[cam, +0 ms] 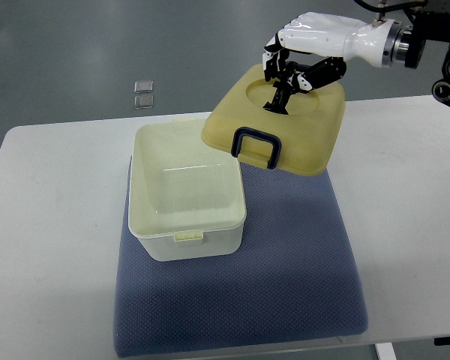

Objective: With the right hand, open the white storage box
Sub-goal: 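Carry the lid beside the box and lower it onto the mat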

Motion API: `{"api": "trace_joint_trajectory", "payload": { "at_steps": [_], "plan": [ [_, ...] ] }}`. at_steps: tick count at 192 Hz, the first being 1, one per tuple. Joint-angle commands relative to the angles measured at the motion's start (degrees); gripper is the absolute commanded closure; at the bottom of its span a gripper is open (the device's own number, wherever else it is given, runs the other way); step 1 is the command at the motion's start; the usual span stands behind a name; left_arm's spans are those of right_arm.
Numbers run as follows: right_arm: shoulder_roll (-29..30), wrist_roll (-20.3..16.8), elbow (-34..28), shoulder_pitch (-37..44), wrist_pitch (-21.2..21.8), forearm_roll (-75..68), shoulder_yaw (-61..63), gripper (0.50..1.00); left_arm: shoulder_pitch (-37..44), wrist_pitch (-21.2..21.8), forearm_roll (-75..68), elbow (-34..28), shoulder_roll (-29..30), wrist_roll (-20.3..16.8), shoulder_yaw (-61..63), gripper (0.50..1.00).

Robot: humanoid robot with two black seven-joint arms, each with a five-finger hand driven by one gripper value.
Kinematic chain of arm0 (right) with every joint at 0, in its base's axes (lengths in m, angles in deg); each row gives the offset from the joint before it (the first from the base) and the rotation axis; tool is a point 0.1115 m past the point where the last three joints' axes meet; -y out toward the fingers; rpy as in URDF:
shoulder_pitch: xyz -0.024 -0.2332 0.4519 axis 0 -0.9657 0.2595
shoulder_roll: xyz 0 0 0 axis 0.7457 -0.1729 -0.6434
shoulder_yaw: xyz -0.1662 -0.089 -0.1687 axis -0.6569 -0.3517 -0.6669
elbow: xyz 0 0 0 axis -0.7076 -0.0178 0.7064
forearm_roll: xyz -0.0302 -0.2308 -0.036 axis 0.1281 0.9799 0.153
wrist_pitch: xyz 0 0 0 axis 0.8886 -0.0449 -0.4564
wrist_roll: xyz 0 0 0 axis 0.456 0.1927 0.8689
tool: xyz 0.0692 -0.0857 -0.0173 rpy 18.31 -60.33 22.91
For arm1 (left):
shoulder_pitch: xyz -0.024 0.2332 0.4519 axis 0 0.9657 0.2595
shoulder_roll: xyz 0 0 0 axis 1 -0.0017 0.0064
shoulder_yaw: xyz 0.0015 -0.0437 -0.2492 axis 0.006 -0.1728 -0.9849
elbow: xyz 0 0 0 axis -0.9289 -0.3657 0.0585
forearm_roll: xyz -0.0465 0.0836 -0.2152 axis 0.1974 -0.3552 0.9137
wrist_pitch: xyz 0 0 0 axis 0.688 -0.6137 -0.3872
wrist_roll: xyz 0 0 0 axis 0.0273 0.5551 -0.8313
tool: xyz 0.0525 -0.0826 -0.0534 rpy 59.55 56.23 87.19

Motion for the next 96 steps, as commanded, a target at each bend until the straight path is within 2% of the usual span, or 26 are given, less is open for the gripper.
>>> {"api": "trace_joint_trajectory", "payload": {
  "at_steps": [1,29,70,83,96],
  "plan": [
    [-3.03,1.46,0.17,-1.32,-0.09,0.48,-2.23,1.000,-0.06,0.01,0.00,0.09,0.00,0.01,0.00,0.500],
    [-4.97,3.92,1.14,-2.91,-1.93,0.84,-7.41,1.000,0.03,0.01,0.00,0.44,0.00,0.01,0.08,0.500],
    [-4.26,4.18,1.40,-5.72,-10.55,0.92,-14.80,1.000,0.03,0.01,0.00,0.53,0.00,0.01,0.17,0.500],
    [-2.51,4.01,1.49,-7.21,-13.88,1.01,-16.73,1.000,0.03,0.01,0.00,0.53,0.00,0.01,0.17,0.500],
    [-0.75,3.92,1.67,-8.27,-15.47,1.10,-17.17,1.000,-0.06,0.01,0.00,0.53,0.00,0.01,0.17,0.500]
  ]
}}
